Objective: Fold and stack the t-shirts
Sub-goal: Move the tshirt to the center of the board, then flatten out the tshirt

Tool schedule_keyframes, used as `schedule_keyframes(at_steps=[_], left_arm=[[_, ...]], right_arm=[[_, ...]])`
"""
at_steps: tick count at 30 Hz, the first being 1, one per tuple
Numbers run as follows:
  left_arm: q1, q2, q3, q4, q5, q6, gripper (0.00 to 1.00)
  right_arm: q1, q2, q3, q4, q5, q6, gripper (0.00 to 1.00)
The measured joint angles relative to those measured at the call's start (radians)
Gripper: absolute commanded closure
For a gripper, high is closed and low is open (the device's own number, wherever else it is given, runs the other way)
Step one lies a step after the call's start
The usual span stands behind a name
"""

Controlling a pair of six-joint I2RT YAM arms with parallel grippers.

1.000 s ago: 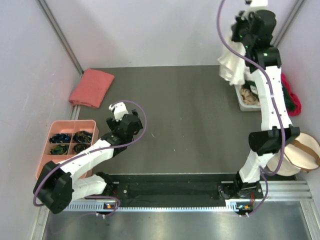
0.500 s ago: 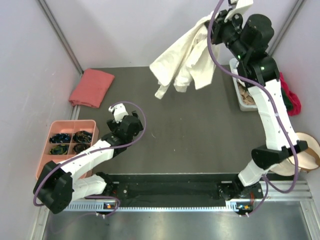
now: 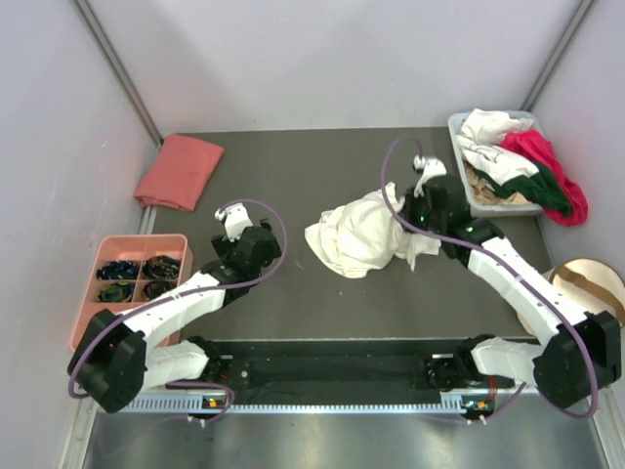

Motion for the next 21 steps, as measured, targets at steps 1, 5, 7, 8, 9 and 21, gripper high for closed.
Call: schedule_keyframes(at_steps=[1,5,7,8,9,21], left_arm=[[0.0,0.006,0.0,0.005,0.009,0.001,0.01],[0.0,0.03,0.0,0.051,0.093,0.026,0.01],[0.0,0.044,0.0,0.091,0.144,0.038,0.01],[0.0,0.057,0.003,0.113,0.173,0.045,0.01],[0.0,0.073,0.006,0.132,0.197,0.05,0.01],[0.0,0.435,0.114,0.348,0.404,0.083,0.01]], right_arm=[[0.001,-0.005,-0.058,-0.016,0.015,0.013,1.0],[0.002,-0.085,-0.15,-0.055,0.059,0.049,1.0],[0.002,-0.133,-0.151,-0.05,0.082,0.063,1.0],[0.002,-0.157,-0.151,-0.045,0.093,0.067,1.0],[0.002,-0.179,-0.151,-0.044,0.103,0.072,1.0],[0.002,-0.224,-0.182,-0.065,0.132,0.098,1.0]])
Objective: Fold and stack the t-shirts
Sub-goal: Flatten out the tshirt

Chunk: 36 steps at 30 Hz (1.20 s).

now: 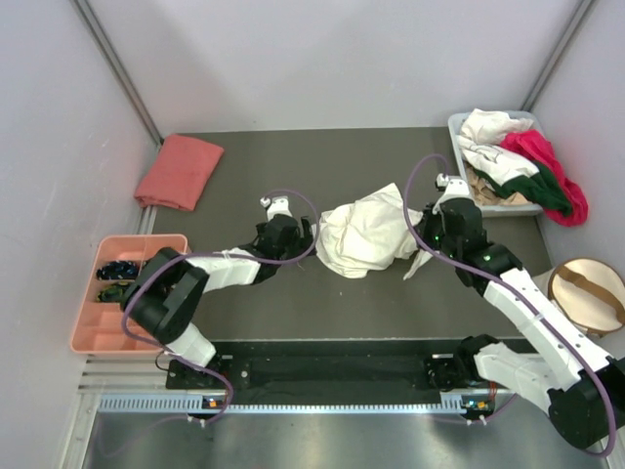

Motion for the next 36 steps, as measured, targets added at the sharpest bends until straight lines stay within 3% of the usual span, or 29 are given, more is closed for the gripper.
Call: schedule_keyframes(at_steps=[7,10,14,15,18,25,28,36], left_arm=[[0.0,0.13,0.082,0.098,0.033,0.018,0.02],[0.0,0.175,0.111,0.145,0.042,0.021,0.13],[0.0,0.239,0.156,0.198,0.055,0.013,0.39],[0.0,0.254,0.166,0.21,0.061,0.008,0.65],[0.0,0.291,0.182,0.233,0.084,-0.014,1.0],[0.0,0.312,0.201,0.227,0.096,-0.026,1.0],[-0.002,0.263,0.201,0.138,0.068,-0.017,1.0],[-0.002,-0.179,0.261,-0.216,-0.135,0.061,1.0]], right_arm=[[0.0,-0.03,-0.015,-0.024,0.0,0.001,1.0],[0.0,-0.049,-0.022,-0.031,0.0,0.002,1.0],[0.0,-0.076,-0.041,-0.043,0.0,0.015,1.0],[0.0,-0.077,-0.041,-0.048,-0.001,0.017,1.0],[0.0,-0.077,-0.041,-0.054,-0.002,0.021,1.0],[0.0,-0.087,-0.055,-0.058,0.001,0.032,1.0],[0.0,-0.087,-0.06,-0.058,0.005,0.042,1.0],[0.0,-0.087,0.008,-0.119,0.052,0.051,1.0]])
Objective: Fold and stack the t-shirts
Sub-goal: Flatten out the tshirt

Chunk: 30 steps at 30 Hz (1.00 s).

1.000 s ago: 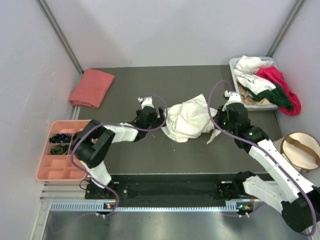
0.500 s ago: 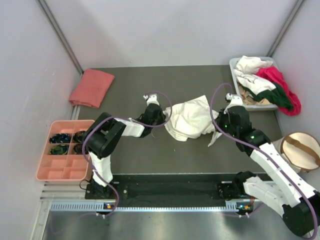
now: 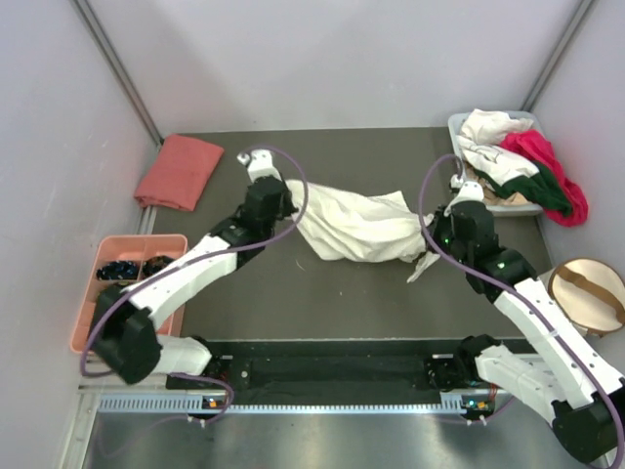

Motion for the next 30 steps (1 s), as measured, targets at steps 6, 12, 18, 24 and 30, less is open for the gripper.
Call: schedule_keyframes(at_steps=[6,12,18,24,30], left_arm=[[0.001,-0.252,0.147,-0.154,-0.128,0.069,0.99],[0.0,-0.385,0.209,-0.296,-0.185,0.096,1.0],[-0.004,-0.455,0.292,-0.449,-0.217,0.114,1.0],[-0.008,-0.526,0.373,-0.506,-0.24,0.141,1.0],[-0.011,-0.565,0.428,-0.554,-0.253,0.163,1.0]], right_arm=[[0.0,-0.026,0.146,-0.051,0.006,-0.01,1.0],[0.001,-0.07,0.261,-0.113,-0.046,-0.023,1.0],[0.005,-0.085,0.372,-0.232,-0.164,-0.05,1.0],[0.009,-0.129,0.406,-0.251,-0.283,-0.072,0.99],[0.013,-0.118,0.406,-0.247,-0.381,-0.072,0.99]])
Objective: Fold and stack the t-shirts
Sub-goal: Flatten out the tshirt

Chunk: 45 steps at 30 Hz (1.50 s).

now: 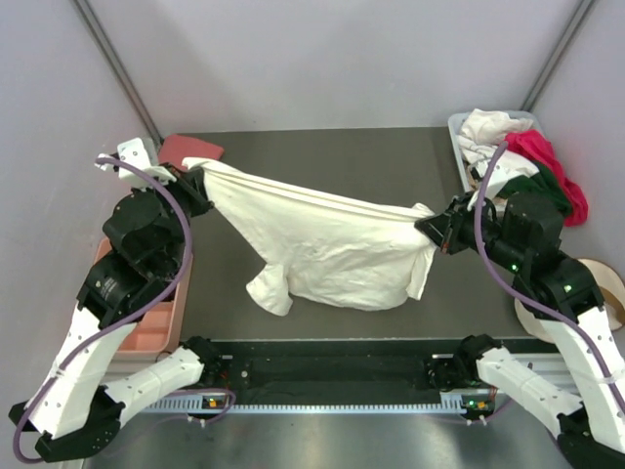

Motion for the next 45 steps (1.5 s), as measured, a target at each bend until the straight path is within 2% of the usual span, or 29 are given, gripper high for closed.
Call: schedule_keyframes(at_steps=[10,17,22,25,28,29,30,32,33,34,38,39,42,45], left_arm=[[0.0,-0.022,0.086,-0.061,-0.023,0.019,1.0],[0.0,-0.076,0.126,-0.075,0.072,0.014,1.0],[0.001,-0.117,0.037,-0.067,0.131,-0.014,1.0],[0.002,-0.105,-0.085,-0.021,0.123,-0.026,1.0],[0.005,-0.027,-0.218,0.061,0.083,-0.037,1.0],[0.006,0.016,-0.259,0.1,0.061,-0.039,1.0],[0.008,0.07,-0.298,0.147,0.037,-0.041,1.0],[0.013,0.189,-0.338,0.215,0.007,-0.042,1.0],[0.013,0.259,-0.352,0.258,-0.011,-0.041,1.0],[0.014,0.329,-0.361,0.293,-0.029,-0.04,1.0],[0.022,0.559,-0.361,0.433,-0.102,-0.018,1.0],[0.024,0.611,-0.359,0.472,-0.119,-0.009,1.0],[0.032,0.734,-0.343,0.563,-0.171,0.025,1.0],[0.042,0.796,-0.313,0.619,-0.197,0.051,1.0]], right_arm=[[0.0,0.056,0.092,-0.032,-0.185,-0.01,1.0],[0.0,-0.002,0.137,-0.068,-0.284,-0.014,1.0],[0.0,-0.04,0.182,-0.101,-0.229,-0.016,1.0],[0.0,-0.038,0.142,-0.082,-0.119,-0.016,1.0],[0.0,0.024,0.051,-0.032,0.024,-0.013,1.0],[0.0,0.072,0.005,0.007,0.088,-0.011,0.97],[0.0,0.123,-0.025,0.032,0.131,-0.008,0.86],[-0.001,0.268,-0.067,0.084,0.241,0.002,0.78],[-0.004,0.367,-0.08,0.118,0.296,0.008,0.62],[-0.007,0.438,-0.085,0.139,0.331,0.015,0.54],[-0.021,0.674,-0.089,0.235,0.474,0.034,0.43],[-0.023,0.7,-0.089,0.251,0.498,0.035,0.37],[-0.026,0.753,-0.087,0.317,0.579,0.041,0.27],[-0.026,0.755,-0.087,0.362,0.622,0.041,0.25]])
